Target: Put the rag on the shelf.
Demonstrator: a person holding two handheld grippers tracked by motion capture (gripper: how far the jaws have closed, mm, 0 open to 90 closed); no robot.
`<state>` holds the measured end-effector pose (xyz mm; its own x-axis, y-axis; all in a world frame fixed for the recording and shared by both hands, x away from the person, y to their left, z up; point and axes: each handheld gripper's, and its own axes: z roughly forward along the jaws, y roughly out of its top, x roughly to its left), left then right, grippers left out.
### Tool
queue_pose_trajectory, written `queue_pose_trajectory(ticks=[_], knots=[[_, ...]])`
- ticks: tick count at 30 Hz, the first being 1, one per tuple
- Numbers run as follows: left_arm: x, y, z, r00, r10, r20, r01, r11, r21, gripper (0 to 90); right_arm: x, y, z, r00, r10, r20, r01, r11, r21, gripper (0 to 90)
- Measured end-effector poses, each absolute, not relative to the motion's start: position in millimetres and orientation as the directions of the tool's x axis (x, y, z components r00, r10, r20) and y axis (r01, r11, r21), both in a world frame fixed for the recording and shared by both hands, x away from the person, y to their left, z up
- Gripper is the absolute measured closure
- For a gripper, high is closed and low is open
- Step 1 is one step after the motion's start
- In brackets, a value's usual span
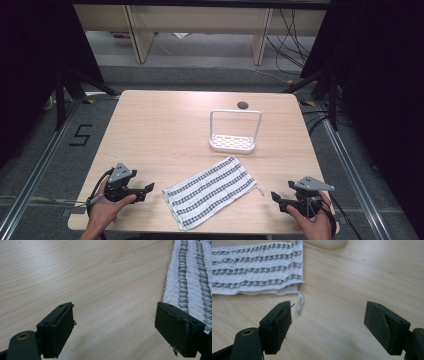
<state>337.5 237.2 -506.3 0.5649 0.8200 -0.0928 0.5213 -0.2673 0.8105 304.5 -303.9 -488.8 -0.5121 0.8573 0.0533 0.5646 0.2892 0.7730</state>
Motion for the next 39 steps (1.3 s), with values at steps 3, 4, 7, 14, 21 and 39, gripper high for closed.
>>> queue_pose_trajectory(ticks=[3, 4, 7, 14, 21, 39], knots=[[339, 235, -506, 0.565, 0.819, -0.103, 0.522, -0.259, 0.813, 15.1, 305, -304, -488, -0.519, 0.853, 0.053, 0.562, 0.294, 0.773, 23.3], [339, 234, -505, 0.568, 0.817, -0.1, 0.523, -0.265, 0.81, 15.4, 305, -303, -488, -0.521, 0.852, 0.057, 0.564, 0.293, 0.772, 23.3], [340, 232, -505, 0.573, 0.813, -0.102, 0.522, -0.266, 0.811, 15.8, 303, -301, -488, -0.503, 0.859, 0.093, 0.594, 0.266, 0.759, 23.6], [345, 227, -501, 0.607, 0.79, -0.091, 0.51, -0.299, 0.807, 16.0, 306, -301, -487, -0.521, 0.851, 0.067, 0.563, 0.283, 0.776, 24.1], [350, 218, -495, 0.637, 0.764, -0.103, 0.504, -0.312, 0.805, 16.2, 305, -296, -483, -0.509, 0.857, 0.082, 0.569, 0.263, 0.779, 24.7], [380, 170, -475, 0.72, 0.686, -0.101, 0.471, -0.377, 0.797, 17.4, 309, -278, -477, -0.551, 0.831, 0.075, 0.55, 0.294, 0.782, 26.7]])
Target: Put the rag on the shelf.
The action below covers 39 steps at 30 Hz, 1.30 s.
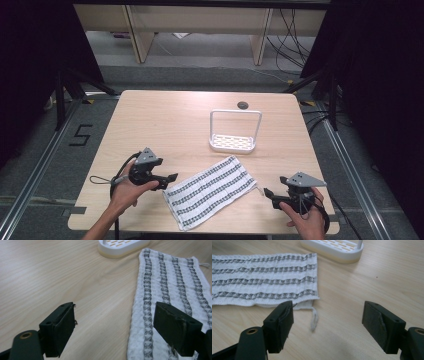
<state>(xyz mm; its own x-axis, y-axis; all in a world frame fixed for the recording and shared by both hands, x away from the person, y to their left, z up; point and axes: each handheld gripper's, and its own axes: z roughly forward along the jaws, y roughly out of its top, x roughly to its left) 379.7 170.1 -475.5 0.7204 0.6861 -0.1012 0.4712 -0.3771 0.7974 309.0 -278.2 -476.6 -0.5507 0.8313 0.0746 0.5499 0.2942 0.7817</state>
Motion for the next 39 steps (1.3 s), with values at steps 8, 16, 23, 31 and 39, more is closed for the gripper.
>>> queue_pose_trajectory(ticks=[8, 16, 23, 31, 39], knots=[[404, 125, -475, 0.779, 0.619, -0.104, 0.456, -0.444, 0.771, 20.8, 314, -265, -478, -0.584, 0.81, 0.054, 0.546, 0.343, 0.765, 29.5], [428, 83, -478, 0.815, 0.57, -0.102, 0.445, -0.503, 0.741, 24.4, 324, -247, -485, -0.611, 0.79, 0.046, 0.558, 0.389, 0.733, 32.1], [442, 59, -481, 0.83, 0.549, -0.1, 0.437, -0.528, 0.729, 27.0, 333, -242, -489, -0.61, 0.791, 0.047, 0.57, 0.397, 0.72, 34.0], [452, 30, -489, 0.852, 0.513, -0.107, 0.427, -0.562, 0.708, 29.9, 340, -238, -492, -0.614, 0.789, 0.035, 0.572, 0.414, 0.709, 35.3], [463, 13, -494, 0.859, 0.501, -0.108, 0.422, -0.573, 0.703, 32.6, 342, -234, -495, -0.617, 0.786, 0.026, 0.578, 0.431, 0.693, 35.8]])
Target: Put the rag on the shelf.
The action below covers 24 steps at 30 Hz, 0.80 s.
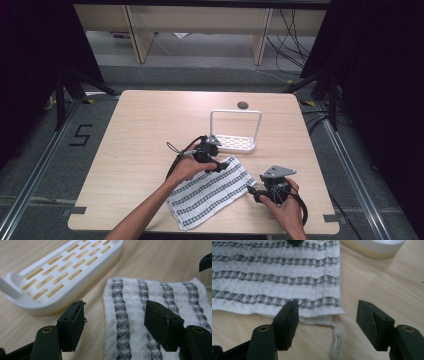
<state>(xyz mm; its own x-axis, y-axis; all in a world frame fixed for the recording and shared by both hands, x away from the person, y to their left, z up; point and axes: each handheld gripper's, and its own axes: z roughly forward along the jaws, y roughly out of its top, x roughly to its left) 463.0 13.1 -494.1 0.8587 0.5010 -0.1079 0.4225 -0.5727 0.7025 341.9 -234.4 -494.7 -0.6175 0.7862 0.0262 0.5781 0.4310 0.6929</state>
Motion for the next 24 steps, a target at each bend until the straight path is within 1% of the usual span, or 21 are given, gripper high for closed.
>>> queue_pose_trajectory(ticks=[5, 6, 7, 8, 9, 10, 11, 13, 20, 22, 24], knots=[[466, 6, -496, 0.857, 0.5, -0.127, 0.435, -0.568, 0.699, 34.9, 344, -233, -496, -0.617, 0.787, 0.023, 0.584, 0.438, 0.683, 36.2], [466, 3, -498, 0.847, 0.513, -0.142, 0.449, -0.545, 0.708, 35.3, 344, -232, -496, -0.617, 0.786, 0.026, 0.586, 0.437, 0.683, 36.2], [467, 2, -498, 0.856, 0.503, -0.119, 0.432, -0.572, 0.697, 36.4, 345, -231, -497, -0.621, 0.784, 0.023, 0.582, 0.44, 0.684, 36.5], [468, 0, -499, 0.854, 0.503, -0.133, 0.44, -0.562, 0.7, 36.4, 345, -231, -497, -0.621, 0.784, 0.023, 0.582, 0.44, 0.684, 36.5], [469, -2, -499, 0.859, 0.497, -0.125, 0.434, -0.576, 0.693, 37.6, 346, -230, -497, -0.625, 0.78, 0.012, 0.574, 0.449, 0.685, 36.8], [471, -5, -500, 0.857, 0.5, -0.121, 0.436, -0.581, 0.687, 37.6, 345, -229, -496, -0.615, 0.788, 0.032, 0.595, 0.437, 0.674, 37.0], [472, -7, -501, 0.857, 0.501, -0.124, 0.439, -0.581, 0.686, 37.8, 346, -229, -498, -0.623, 0.782, 0.019, 0.581, 0.447, 0.68, 37.0], [473, -8, -501, 0.857, 0.501, -0.12, 0.437, -0.582, 0.686, 38.1, 346, -228, -497, -0.623, 0.782, 0.022, 0.584, 0.447, 0.678, 37.1], [477, -21, -503, 0.853, 0.504, -0.137, 0.453, -0.583, 0.675, 38.6, 354, -227, -503, -0.615, 0.788, 0.028, 0.598, 0.444, 0.667, 39.8], [477, -25, -504, 0.862, 0.496, -0.105, 0.435, -0.617, 0.656, 38.2, 355, -227, -505, -0.612, 0.79, 0.035, 0.605, 0.439, 0.664, 41.3], [478, -27, -504, 0.86, 0.498, -0.11, 0.438, -0.611, 0.66, 38.6, 356, -226, -507, -0.616, 0.787, 0.025, 0.599, 0.448, 0.663, 42.5]])
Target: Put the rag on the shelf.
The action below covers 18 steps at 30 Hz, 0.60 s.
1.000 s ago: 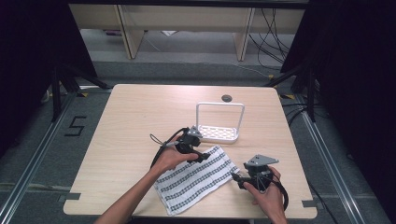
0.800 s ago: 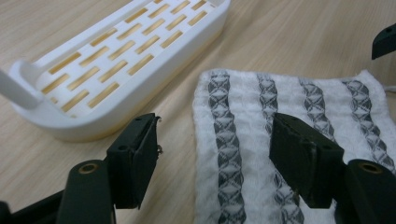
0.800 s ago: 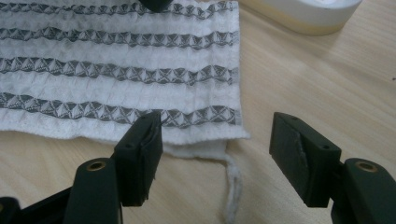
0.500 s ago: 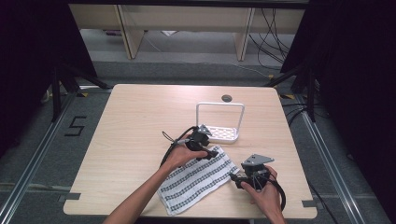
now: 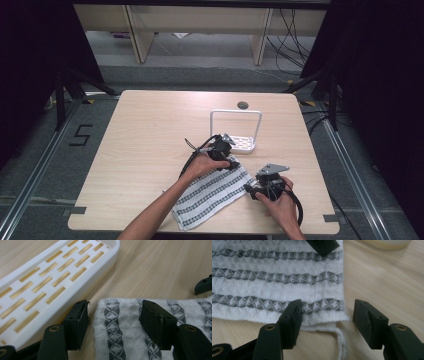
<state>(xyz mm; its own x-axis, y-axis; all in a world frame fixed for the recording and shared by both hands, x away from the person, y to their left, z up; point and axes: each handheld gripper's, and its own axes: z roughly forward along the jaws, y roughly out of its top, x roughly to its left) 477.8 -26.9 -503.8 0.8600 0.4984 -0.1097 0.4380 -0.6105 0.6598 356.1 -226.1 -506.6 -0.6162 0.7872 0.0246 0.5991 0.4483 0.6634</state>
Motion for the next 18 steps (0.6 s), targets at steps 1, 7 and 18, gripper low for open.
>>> queue_pose_trajectory(ticks=[1, 7, 18], knots=[[478, -27, -504, 0.86, 0.498, -0.11, 0.438, -0.611, 0.66, 39.2, 356, -226, -507, -0.616, 0.787, 0.025, 0.599, 0.448, 0.663, 42.5], [475, -30, -503, 0.876, 0.479, -0.053, 0.393, -0.647, 0.653, 55.7, 355, -223, -505, -0.639, 0.769, 0.009, 0.581, 0.476, 0.66, 62.6], [468, -20, -495, 0.881, 0.46, -0.108, 0.397, -0.598, 0.697, 84.0, 361, -228, -504, -0.648, 0.761, 0.03, 0.574, 0.463, 0.675, 86.1]])
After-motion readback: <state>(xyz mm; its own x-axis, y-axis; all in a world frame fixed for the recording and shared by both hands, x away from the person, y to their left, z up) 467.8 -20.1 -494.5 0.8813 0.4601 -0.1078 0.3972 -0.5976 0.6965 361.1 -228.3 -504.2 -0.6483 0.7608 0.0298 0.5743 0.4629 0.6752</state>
